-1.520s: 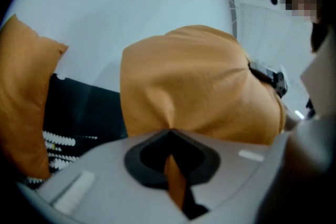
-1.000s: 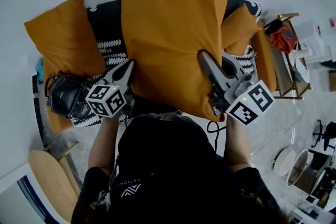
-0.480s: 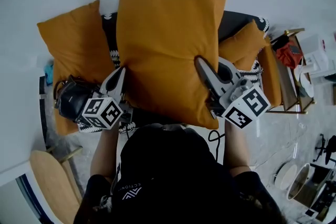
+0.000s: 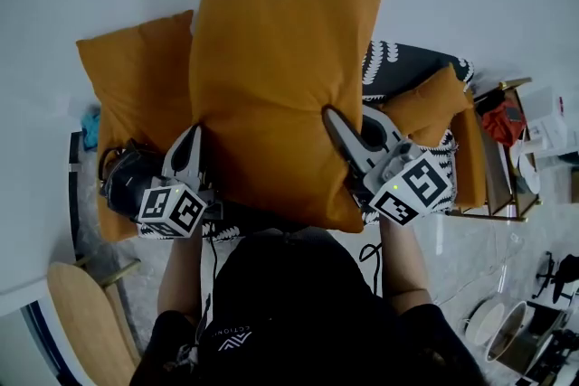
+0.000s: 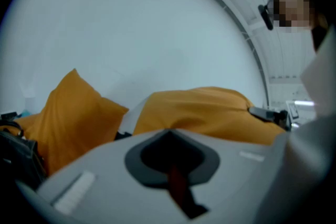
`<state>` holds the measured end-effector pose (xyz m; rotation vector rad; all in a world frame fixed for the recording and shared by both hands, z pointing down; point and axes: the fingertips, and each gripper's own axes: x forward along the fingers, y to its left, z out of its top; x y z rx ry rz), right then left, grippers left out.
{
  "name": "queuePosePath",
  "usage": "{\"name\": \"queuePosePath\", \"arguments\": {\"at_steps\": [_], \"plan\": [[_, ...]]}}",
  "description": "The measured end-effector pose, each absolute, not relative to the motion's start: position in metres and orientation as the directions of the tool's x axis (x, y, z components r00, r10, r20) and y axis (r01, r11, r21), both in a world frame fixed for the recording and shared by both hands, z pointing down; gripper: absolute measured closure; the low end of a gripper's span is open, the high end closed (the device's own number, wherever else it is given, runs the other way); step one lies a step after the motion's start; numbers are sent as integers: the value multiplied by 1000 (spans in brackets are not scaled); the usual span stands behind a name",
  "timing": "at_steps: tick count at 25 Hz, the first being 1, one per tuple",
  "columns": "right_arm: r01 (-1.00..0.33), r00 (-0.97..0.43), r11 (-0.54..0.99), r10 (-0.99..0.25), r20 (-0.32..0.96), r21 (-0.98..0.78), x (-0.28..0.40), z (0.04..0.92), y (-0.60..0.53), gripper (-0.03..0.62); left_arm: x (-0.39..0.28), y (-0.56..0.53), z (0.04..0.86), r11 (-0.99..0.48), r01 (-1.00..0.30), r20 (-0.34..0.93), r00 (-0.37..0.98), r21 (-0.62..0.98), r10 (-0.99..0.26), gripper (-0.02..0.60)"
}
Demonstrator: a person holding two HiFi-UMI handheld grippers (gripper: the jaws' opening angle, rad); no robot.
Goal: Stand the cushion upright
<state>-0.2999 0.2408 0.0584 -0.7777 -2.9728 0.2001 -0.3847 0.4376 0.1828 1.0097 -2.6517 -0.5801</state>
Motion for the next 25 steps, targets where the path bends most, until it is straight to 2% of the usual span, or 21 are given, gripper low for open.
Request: {"name": "queuePosePath", "arguments": {"at_steps": [4, 10, 25], "plan": [[514, -854, 848, 520, 23, -128, -314, 63, 234, 583, -395, 432, 188, 702, -555, 78, -757, 446, -648, 577], [491, -864, 859, 501, 40, -146, -328, 84, 207, 583, -402, 410, 203, 702, -543, 117, -747, 462, -654, 577], [334, -908, 888, 394, 146, -317, -358, 187, 124, 583, -417, 347, 278, 723, -494, 291, -689, 482, -664, 575]]}}
